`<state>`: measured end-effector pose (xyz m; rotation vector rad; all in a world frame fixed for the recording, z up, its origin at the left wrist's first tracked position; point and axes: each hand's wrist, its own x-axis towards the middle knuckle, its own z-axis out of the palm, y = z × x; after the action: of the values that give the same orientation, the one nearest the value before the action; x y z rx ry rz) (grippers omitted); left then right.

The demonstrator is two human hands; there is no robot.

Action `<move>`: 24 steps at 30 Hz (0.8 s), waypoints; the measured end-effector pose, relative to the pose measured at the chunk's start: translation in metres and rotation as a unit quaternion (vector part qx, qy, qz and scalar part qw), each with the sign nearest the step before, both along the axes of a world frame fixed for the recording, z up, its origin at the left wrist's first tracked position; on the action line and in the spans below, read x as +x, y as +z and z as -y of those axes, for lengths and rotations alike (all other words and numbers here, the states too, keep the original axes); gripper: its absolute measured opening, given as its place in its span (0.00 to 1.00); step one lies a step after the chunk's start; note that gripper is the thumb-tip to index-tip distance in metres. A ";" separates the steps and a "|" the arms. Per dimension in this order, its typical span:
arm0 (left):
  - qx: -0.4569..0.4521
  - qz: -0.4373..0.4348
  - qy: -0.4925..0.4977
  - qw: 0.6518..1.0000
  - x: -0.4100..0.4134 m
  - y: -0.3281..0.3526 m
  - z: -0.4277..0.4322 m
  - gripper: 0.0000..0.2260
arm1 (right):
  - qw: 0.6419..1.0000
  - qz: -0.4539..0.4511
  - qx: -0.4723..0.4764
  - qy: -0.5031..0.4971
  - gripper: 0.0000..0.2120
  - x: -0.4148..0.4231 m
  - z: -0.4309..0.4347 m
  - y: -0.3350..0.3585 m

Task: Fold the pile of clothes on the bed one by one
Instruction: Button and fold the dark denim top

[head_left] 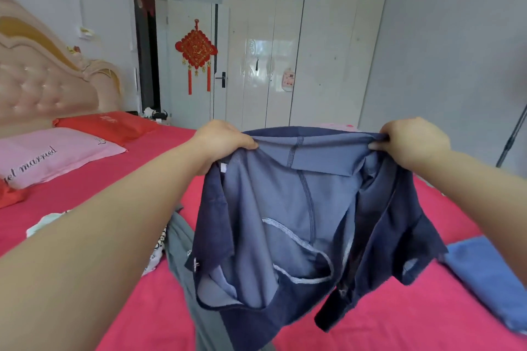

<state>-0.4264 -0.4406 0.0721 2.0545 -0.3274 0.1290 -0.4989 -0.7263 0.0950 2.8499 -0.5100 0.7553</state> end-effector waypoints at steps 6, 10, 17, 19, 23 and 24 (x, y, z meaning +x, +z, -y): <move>-0.101 -0.014 0.031 0.994 -0.005 -0.002 0.015 0.18 | 0.999 -0.006 0.009 -0.044 0.17 -0.014 0.001 0.005; -0.153 -0.028 0.032 0.987 -0.009 -0.001 0.023 0.18 | 0.997 0.002 0.073 -0.007 0.16 -0.019 0.009 0.008; -0.269 -0.096 -0.015 0.958 -0.019 0.003 0.040 0.02 | 0.969 0.049 0.237 0.050 0.16 -0.024 0.017 0.001; -0.292 -0.108 -0.021 0.950 -0.020 0.004 0.044 0.02 | 0.939 0.073 0.328 0.071 0.11 -0.023 0.014 -0.003; -0.351 -0.137 -0.072 0.924 -0.027 0.002 0.061 0.09 | 0.829 0.063 0.529 0.170 0.06 -0.021 -0.008 -0.012; -0.352 -0.146 -0.090 0.920 -0.031 0.000 0.067 0.09 | 0.807 0.036 0.554 0.201 0.06 -0.017 -0.014 -0.017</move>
<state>-0.4572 -0.5071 0.0717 1.2956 -0.2350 -0.1568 -0.5160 -0.7124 0.0781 4.1456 -0.4414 0.7845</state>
